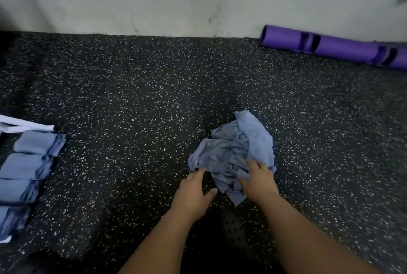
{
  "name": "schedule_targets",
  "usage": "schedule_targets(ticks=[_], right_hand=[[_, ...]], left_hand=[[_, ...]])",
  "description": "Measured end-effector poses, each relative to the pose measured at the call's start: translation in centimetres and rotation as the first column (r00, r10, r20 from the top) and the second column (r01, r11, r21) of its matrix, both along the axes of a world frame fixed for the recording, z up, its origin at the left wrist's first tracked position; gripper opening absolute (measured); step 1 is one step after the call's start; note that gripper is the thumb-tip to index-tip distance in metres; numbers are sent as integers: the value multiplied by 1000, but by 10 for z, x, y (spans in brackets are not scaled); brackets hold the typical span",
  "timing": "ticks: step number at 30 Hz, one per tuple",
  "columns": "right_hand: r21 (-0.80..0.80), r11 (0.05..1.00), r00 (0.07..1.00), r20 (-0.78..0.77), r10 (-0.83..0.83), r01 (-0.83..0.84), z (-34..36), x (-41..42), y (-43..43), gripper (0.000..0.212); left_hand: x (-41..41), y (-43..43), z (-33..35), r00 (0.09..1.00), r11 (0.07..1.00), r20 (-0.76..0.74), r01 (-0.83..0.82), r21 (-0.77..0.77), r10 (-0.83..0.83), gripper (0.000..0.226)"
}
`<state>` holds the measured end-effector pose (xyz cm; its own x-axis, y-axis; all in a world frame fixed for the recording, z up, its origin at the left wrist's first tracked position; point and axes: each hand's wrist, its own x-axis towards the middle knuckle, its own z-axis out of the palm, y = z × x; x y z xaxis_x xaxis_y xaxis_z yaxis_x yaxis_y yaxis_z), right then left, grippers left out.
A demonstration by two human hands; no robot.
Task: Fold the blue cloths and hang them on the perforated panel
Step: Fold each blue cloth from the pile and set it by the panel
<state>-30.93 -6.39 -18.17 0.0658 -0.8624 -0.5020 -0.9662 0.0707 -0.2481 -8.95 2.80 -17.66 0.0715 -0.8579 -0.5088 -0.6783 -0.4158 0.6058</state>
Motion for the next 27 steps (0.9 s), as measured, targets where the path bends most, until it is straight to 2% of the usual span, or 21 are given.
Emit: schedule_targets(ticks=[4,10,17,21,23,27], right_hand=[[25,991,991,-24,-128,129,-18,-10,-18,73],[66,991,992,-68,-108,112,-42,-6,-46,75],[68,989,980,-164,-117,129,-53,1,-72,69],[-18,982,974,-120,-190,190,-47,2,-68,65],[-111,970,972,-76,-224,215,-41,0,-62,59],[-352,888,953,55,-297,297,-6,-5,-54,29]], left_hand=[[2,-22,-19,999,999,26,40,0,-40,84],[6,-48,-40,1000,999,5,14,30,-15,84],[13,-71,-45,995,999,-94,-42,26,44,80],[7,-78,-32,993,999,-111,-38,6,38,79],[4,-80,-24,992,1000,-121,-26,-11,24,79],[-3,-85,-3,993,999,-114,-4,-48,-2,81]])
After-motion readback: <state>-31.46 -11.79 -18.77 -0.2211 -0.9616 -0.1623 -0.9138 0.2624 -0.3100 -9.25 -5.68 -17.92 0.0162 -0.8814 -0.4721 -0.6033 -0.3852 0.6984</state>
